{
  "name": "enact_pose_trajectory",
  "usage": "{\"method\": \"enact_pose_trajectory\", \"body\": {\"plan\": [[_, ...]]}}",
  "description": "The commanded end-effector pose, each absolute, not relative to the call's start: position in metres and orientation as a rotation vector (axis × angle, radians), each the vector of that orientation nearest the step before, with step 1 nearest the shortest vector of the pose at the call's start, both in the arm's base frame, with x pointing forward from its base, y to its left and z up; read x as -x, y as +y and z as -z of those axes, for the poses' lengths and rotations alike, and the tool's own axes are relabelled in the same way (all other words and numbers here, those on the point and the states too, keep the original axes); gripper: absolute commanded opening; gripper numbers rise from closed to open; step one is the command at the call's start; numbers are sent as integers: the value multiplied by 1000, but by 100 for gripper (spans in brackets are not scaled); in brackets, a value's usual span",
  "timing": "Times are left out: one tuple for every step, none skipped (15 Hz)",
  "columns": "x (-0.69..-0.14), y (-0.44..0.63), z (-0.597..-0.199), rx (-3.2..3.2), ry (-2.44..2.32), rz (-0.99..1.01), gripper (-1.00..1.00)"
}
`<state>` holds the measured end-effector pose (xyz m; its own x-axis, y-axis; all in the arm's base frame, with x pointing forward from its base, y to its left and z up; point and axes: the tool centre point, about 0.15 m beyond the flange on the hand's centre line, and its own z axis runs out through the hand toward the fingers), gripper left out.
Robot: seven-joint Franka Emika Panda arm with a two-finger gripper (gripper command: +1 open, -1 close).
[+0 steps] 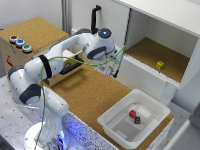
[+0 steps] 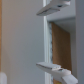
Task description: Lift the yellow block
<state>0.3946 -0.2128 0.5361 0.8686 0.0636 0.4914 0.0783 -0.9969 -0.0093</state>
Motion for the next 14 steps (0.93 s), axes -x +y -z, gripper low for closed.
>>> {"method": "enact_pose_trajectory", "body": {"plan": [[-462,-310,-554,3029,-110,647,100],[-473,-324,-552,3026,-113,656,100],[-485,-337,-549,3019,-123,654,100],[-497,-348,-546,3008,-124,666,100],[-508,-357,-543,2996,-126,682,100],[-521,-364,-538,2976,-136,690,100],[-533,-369,-533,2975,-147,702,100],[-544,-372,-528,2965,-161,707,100],[-552,-373,-525,2955,-173,704,100],[-566,-377,-519,2951,-184,712,100],[-575,-379,-516,2943,-184,725,100],[-583,-380,-513,2931,-184,728,100],[-589,-381,-512,2927,-175,745,100],[-597,-382,-510,2908,-152,778,100]]}}
